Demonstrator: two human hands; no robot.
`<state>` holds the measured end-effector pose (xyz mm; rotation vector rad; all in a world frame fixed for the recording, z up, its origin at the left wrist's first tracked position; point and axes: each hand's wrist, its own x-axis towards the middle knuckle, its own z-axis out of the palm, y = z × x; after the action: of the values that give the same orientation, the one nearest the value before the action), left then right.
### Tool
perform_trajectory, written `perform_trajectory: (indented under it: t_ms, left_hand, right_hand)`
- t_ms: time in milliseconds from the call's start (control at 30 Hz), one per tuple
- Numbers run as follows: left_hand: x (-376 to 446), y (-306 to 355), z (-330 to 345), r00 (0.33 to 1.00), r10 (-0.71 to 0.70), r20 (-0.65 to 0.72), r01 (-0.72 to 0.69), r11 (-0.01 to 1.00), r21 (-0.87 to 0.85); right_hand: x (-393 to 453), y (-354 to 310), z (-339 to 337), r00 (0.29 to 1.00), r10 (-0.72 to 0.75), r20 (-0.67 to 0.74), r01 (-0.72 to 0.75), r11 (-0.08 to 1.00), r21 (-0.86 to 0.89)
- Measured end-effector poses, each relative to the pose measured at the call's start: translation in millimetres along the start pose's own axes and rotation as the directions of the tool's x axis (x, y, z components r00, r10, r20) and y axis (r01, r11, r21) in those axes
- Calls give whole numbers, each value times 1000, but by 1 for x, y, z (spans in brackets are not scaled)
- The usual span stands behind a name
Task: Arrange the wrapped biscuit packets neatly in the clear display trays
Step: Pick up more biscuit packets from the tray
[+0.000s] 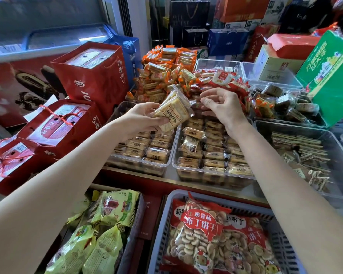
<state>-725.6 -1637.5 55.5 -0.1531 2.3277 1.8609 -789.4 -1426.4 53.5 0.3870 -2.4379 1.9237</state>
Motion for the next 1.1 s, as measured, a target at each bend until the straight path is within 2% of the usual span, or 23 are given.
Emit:
perform_trajectory:
  t_ms: [100, 167, 267, 467, 633, 733, 800, 900, 1000, 1100]
  left_hand:
    - [3, 2, 0, 998, 23, -64, -22, 1000, 12]
    - [5, 4, 1, 995, 51, -81, -47, 997, 53]
    - [6, 5, 2, 996, 52, -78, -44, 994, 102]
    - [9, -6, 10, 998, -31, -62, 30, 999, -27]
    - [10, -12, 12, 996, -68, -56, 68, 998, 9]
    - [13, -10, 12, 992, -54, -114, 67, 992, 111]
    - [14, -10, 10, 989, -27, -147, 59, 973, 222]
    - [13, -11, 7, 986, 23, -163, 46, 913, 405]
    - [14, -10, 10, 988, 63, -141, 13, 876, 483]
    - [14, -9, 13, 991, 75, -107, -8, 854, 520]
  right_hand:
    - [-3, -2, 3, 978, 98, 181, -103, 995, 17]
    - [-5, -2, 5, 967, 130, 220, -151, 985, 82]
    - [-5, 0, 7, 982, 116, 149, -127, 989, 69]
    - [-5, 6, 17, 997, -74, -25, 71, 994, -89]
    - [-3, 12, 18, 980, -197, -31, 170, 905, -390]
    - [1, 13, 17, 981, -194, 22, 178, 842, -510]
    - [3, 12, 13, 982, -181, 56, 186, 869, -458]
    - [3, 7, 10, 973, -188, 137, 219, 938, -268]
    - [3, 8, 14, 960, -195, 203, 242, 941, -239]
    - [4, 12, 16, 966, -159, 202, 205, 950, -236]
